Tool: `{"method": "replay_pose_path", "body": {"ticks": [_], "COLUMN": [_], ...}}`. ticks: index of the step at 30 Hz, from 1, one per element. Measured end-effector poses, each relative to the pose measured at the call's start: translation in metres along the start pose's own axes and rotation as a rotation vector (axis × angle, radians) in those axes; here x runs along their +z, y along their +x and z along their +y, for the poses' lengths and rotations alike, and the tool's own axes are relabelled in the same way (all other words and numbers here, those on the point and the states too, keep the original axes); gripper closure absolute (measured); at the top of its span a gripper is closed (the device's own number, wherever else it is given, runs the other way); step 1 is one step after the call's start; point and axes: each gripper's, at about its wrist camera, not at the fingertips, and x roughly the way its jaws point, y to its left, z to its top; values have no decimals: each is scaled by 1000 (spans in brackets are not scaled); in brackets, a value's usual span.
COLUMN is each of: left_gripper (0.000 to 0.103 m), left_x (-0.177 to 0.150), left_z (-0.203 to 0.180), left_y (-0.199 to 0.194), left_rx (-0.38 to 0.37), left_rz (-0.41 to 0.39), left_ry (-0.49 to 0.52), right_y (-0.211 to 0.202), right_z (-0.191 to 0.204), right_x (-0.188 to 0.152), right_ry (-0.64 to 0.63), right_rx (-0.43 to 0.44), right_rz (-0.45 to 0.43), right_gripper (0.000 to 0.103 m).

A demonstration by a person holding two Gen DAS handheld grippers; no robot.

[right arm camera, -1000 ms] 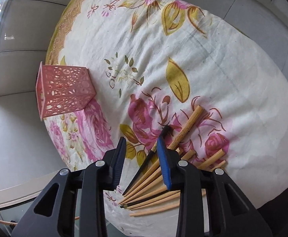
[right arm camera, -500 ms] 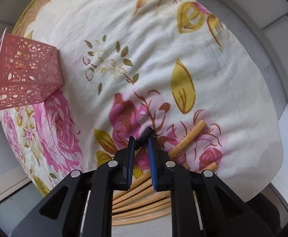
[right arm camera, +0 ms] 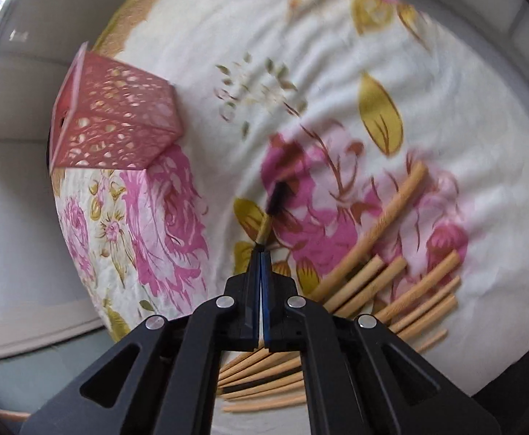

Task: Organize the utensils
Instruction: 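Grasp the thin black stick with the right tool while the left tool lifts its chopstick upright, then carry the chopstick and black stick toward the pink lattice holder with both tools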

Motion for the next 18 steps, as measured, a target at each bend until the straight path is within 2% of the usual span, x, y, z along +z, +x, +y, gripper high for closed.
{"method": "replay_pose_path", "body": {"ticks": [1, 3, 5, 6, 10, 12, 13, 15, 17, 18], "left_gripper": [96, 96, 96, 96, 96, 96, 96, 96, 96, 96], "left_x": [-1, -1, 1, 1, 2, 3, 3, 3, 4, 4], "left_z": [0, 2, 4, 5, 10, 12, 13, 15, 15, 15], "left_y": [0, 2, 2, 2, 0, 0, 0, -1, -3, -4], "left_rx": [-3, -1, -6, -7, -5, 4, 7, 12, 9, 10], "left_rz": [1, 9, 2, 0, -9, -8, -8, -12, -15, -15], "left_ry": [-1, 0, -9, -10, -21, -27, -30, -35, -39, -39], "right_y": [1, 2, 1, 2, 8, 15, 18, 23, 26, 24], "right_z": [2, 1, 4, 8, 36, 53, 62, 75, 81, 78], "right_x": [4, 13, 19, 23, 30, 30, 27, 17, 7, 4], "right_ry": [21, 36, 49, 37, -27, -89, -128, -228, -273, -280], "right_rx": [-14, -43, -64, -88, -212, -320, -384, -481, -471, -432], "right_rz": [1, 18, 50, 53, 27, 1, -24, -98, -154, -174], "right_gripper": [101, 90, 58, 57, 56, 69, 83, 86, 87, 88]}}
